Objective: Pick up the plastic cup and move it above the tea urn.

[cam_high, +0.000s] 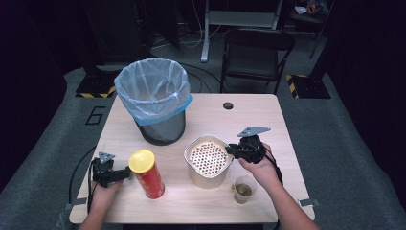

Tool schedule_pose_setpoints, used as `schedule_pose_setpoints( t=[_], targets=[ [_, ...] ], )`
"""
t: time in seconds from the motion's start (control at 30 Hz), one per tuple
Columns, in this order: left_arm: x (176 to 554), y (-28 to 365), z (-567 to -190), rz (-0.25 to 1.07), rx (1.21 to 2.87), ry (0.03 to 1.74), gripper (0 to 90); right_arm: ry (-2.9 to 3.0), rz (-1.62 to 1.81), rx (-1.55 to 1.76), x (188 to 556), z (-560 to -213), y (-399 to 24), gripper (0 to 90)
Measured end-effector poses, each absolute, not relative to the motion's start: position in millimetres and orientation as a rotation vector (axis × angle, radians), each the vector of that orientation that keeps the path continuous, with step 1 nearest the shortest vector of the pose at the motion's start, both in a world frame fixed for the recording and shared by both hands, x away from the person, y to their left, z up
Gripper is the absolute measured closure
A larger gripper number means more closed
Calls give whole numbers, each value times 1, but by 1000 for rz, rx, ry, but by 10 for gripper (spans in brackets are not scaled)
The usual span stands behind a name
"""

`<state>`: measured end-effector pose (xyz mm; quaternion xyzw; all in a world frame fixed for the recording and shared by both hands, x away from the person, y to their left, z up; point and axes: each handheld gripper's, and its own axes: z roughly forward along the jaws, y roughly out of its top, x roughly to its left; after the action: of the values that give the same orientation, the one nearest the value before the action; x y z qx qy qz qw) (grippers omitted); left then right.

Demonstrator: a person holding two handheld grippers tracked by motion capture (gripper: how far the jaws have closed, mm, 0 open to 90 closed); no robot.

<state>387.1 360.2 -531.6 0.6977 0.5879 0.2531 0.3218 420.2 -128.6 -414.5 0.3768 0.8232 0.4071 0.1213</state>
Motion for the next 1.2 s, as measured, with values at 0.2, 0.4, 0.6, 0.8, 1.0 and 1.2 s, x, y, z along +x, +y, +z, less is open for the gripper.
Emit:
schedule_pose_setpoints(
  t=[0.2, 0.4, 0.6, 0.8, 1.0, 1.2],
  targets=[
    [387, 360, -532, 665, 1833, 1544, 114, 2437, 1213, 1038, 407, -416, -126, 789],
    [387, 360, -532, 664, 1832, 1544, 113, 2417, 1238, 999, 393, -411, -125, 556],
    [387, 360, -532, 664, 1834, 1544, 113, 2329, 1253, 990, 366, -407, -140, 401],
    [387, 360, -532, 664, 1834, 1543, 114, 2305, 1244, 1009, 340, -411, -154, 228],
    [387, 360, -532, 663, 1835, 1542, 114, 2322, 1206, 1078, 320, -430, -154, 128],
    [387, 360, -531, 663, 1838, 1539, 114, 2304, 1158, 1078, 308, -448, -153, 130]
  ],
)
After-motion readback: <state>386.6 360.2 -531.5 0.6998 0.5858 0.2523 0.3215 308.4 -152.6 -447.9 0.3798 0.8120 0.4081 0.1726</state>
